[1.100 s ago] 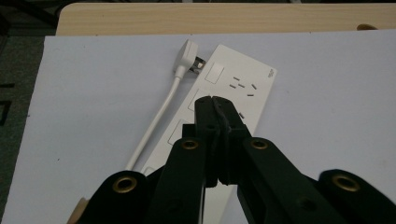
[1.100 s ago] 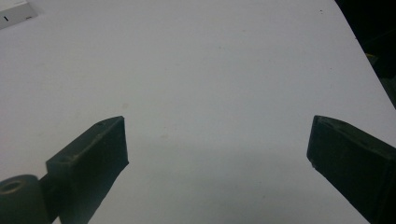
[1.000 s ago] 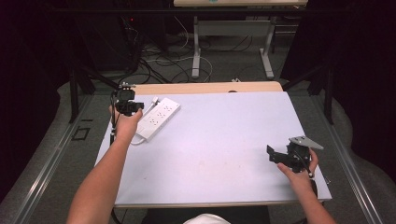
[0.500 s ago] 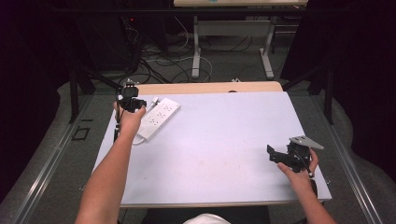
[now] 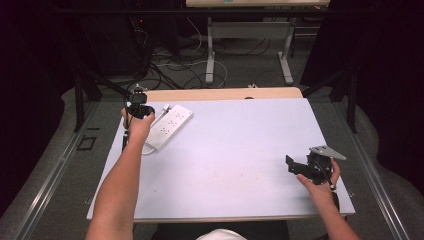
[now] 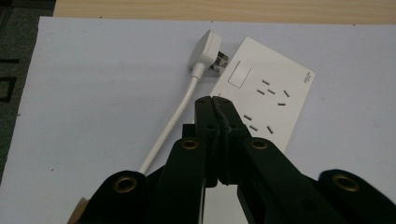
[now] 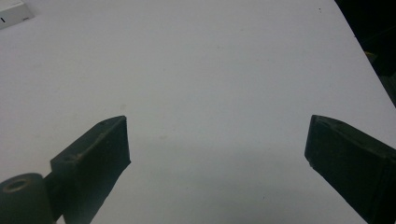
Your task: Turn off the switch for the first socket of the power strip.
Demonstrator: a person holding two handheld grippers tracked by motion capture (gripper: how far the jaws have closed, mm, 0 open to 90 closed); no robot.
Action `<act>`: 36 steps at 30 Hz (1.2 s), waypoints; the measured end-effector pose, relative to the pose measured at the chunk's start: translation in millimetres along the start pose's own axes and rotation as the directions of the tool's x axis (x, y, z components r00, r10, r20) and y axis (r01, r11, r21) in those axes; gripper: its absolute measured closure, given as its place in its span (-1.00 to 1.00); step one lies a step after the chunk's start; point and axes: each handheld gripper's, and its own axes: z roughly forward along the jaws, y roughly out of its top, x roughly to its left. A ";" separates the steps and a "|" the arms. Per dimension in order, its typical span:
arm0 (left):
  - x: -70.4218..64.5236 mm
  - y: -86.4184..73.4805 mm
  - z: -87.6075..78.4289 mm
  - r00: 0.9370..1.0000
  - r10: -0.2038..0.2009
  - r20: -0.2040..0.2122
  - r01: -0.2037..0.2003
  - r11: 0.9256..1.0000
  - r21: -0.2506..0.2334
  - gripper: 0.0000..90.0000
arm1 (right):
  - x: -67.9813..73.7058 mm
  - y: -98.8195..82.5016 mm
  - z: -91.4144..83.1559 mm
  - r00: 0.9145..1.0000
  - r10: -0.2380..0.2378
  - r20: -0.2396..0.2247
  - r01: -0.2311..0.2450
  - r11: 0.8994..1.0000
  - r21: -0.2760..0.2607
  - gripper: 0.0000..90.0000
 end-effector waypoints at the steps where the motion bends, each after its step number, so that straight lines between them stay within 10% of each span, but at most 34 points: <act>1: 1.0 1.1 0.0 1.000 -0.002 0.001 0.002 1.000 0.010 1.00 | -0.1 -0.1 0.0 1.000 0.000 0.002 0.000 1.000 -0.001 -0.86; 36: 6.4 0.0 23.7 0.997 -0.078 -0.005 0.078 0.995 0.054 1.00 | 1.7 -1.6 3.1 1.000 0.014 0.004 -0.014 1.000 -0.021 -0.85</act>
